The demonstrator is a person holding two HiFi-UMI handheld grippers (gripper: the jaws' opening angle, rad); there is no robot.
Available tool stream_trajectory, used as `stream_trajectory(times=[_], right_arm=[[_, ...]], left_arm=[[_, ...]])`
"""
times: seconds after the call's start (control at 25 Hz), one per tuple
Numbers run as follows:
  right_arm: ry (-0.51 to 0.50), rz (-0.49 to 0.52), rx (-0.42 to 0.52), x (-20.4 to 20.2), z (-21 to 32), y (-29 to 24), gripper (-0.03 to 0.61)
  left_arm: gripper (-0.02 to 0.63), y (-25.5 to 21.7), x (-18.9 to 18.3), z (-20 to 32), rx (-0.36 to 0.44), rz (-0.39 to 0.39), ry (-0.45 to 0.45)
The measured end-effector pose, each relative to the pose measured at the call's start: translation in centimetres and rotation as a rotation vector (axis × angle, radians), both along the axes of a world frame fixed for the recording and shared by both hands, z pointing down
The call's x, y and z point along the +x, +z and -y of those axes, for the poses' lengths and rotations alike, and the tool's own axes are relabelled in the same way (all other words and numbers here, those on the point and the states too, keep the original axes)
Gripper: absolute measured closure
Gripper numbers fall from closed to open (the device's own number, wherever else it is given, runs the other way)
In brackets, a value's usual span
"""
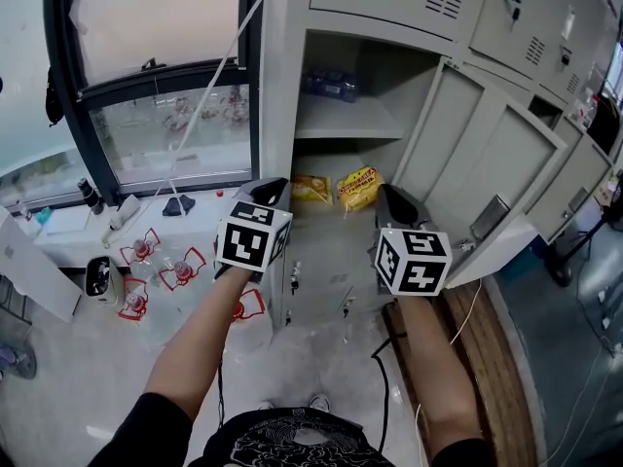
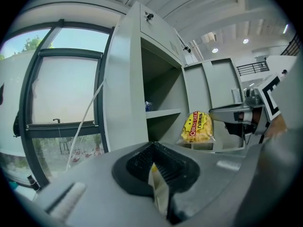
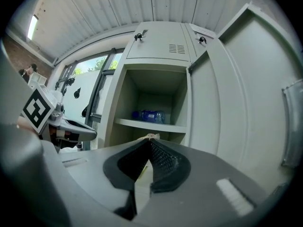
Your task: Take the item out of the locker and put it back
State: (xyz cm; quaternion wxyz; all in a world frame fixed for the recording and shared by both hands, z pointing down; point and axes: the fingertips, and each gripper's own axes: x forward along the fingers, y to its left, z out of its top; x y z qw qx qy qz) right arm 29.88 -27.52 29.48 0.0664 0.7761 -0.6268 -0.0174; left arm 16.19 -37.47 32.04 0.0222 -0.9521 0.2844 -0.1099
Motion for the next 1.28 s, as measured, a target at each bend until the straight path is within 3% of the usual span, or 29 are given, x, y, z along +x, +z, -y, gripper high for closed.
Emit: stream_trajectory(times=[0.84,1.28], right_arm=[[-0.1,-0.002,0.163,-1.1,3.5,-9.2,0.557],[-0.168,0.044,0.214,-1.1,7.7,-11.2,0.557]], left_arm=[[0.606,-2.9,-0.9,-0.4,0.061,-0.012,-0.064],[0.606,-3.8,-1.1,-0.8,0.081,0.0,-0.12]])
